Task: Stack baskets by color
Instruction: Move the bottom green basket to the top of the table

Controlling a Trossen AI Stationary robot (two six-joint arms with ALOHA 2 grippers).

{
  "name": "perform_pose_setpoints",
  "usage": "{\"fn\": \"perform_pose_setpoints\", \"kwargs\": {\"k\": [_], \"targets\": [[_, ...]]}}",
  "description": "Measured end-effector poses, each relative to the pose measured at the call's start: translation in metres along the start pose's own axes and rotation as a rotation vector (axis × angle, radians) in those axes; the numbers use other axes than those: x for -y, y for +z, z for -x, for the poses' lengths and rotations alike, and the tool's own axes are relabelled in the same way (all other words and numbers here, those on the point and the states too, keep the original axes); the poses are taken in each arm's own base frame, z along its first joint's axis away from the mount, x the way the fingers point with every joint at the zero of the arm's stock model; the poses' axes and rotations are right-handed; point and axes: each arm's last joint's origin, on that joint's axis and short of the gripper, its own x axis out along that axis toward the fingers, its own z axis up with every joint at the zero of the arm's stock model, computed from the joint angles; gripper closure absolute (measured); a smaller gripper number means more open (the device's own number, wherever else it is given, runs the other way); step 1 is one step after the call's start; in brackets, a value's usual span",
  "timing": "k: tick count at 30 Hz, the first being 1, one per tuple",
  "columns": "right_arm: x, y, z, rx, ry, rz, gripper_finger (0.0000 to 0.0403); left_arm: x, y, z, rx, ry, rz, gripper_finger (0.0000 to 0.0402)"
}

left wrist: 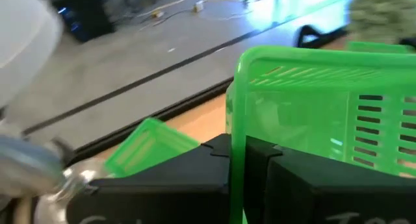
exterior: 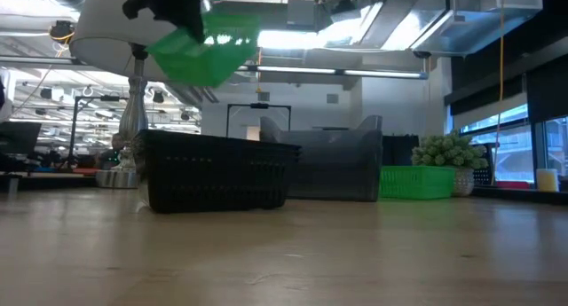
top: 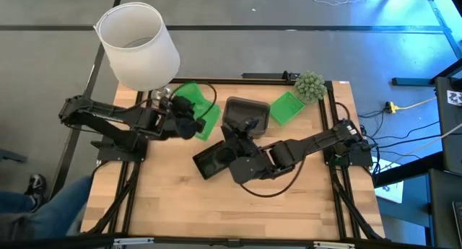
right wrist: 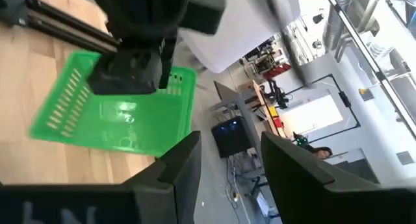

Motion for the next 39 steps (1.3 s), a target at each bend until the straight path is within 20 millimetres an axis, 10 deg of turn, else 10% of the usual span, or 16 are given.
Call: {"fn": "perform_pose_setpoints", "kwargs": {"k": [30,39], "targets": [[0.013,0.000,0.011,0.021,0.008,-0.021,0.0241,-0.050,-0.012,-0.128,-0.192,0.550,-0.031,0.0401],[0.012,-0.003,0.011,0.011,0.012,0.013,0.0241,-0.046,-0.011,-0.134,-0.209,0.506,-0.027,0.0402]]}}
